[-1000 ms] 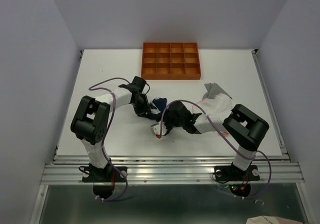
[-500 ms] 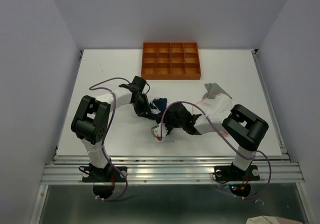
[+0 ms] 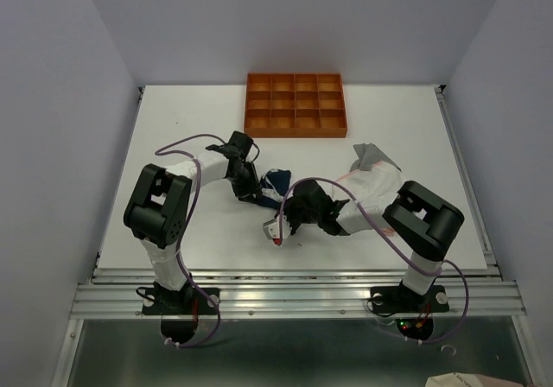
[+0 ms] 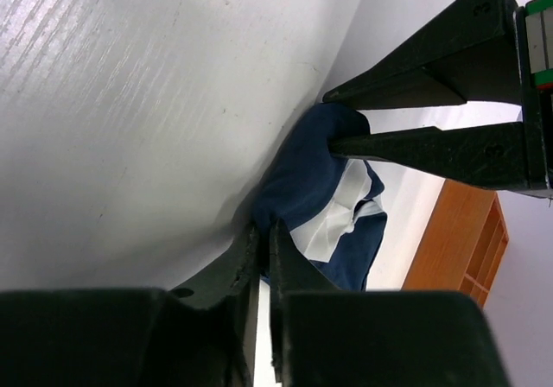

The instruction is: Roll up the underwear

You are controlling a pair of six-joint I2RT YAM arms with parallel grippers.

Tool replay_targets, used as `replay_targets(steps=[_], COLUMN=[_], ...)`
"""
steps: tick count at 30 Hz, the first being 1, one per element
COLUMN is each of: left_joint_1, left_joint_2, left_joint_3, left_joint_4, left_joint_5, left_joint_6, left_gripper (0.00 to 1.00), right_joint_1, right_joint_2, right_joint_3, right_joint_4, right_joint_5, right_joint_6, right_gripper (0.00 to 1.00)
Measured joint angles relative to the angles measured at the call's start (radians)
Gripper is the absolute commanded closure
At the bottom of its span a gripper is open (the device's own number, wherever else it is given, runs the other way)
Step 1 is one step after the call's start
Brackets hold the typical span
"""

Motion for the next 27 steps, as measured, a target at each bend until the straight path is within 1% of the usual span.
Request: replay_targets(steps=[4, 9, 13, 21, 24, 27], left_joint_1=[0.000, 0.000, 0.001, 0.001, 0.001, 0.001], left_joint_2=[0.000, -0.018, -0.058, -0.126, -0.144, -0.176], left_joint_3=[0.000, -0.019, -0.063, -0.126, -0.135, -0.141], left_joint_4=[0.002, 0.013, 0.026, 0.009, -0.003, -0.012], left_joint_5=[0.003, -0.003, -0.018, -0.034, -0.033, -0.037], left_joint_6=[0.000, -0.001, -0.005, -0.020, -0.025, -0.032], left_gripper=[0.63, 0.54, 0.52, 0.51, 0.46, 0.45], right_joint_1=[0.000, -0.005, -0.029, -0.114, -0.142, -0.167], right_joint_2=[0.000, 0.000, 0.000, 0.000, 0.007, 0.019], right_joint_3=[0.001, 0.010, 0.039, 0.093, 0.106, 0.117], right_joint_4=[0.004, 0.004, -0.018, -0.065, -0.072, -0.071], right_joint_5=[-0.006, -0.036, -0.103, -0.338, -0.400, -0.451], right_joint_6=[0.065, 0.224, 0.396, 0.816, 0.952, 1.071], right_gripper=[0.99, 0.99, 0.99, 0.99, 0.99, 0.99])
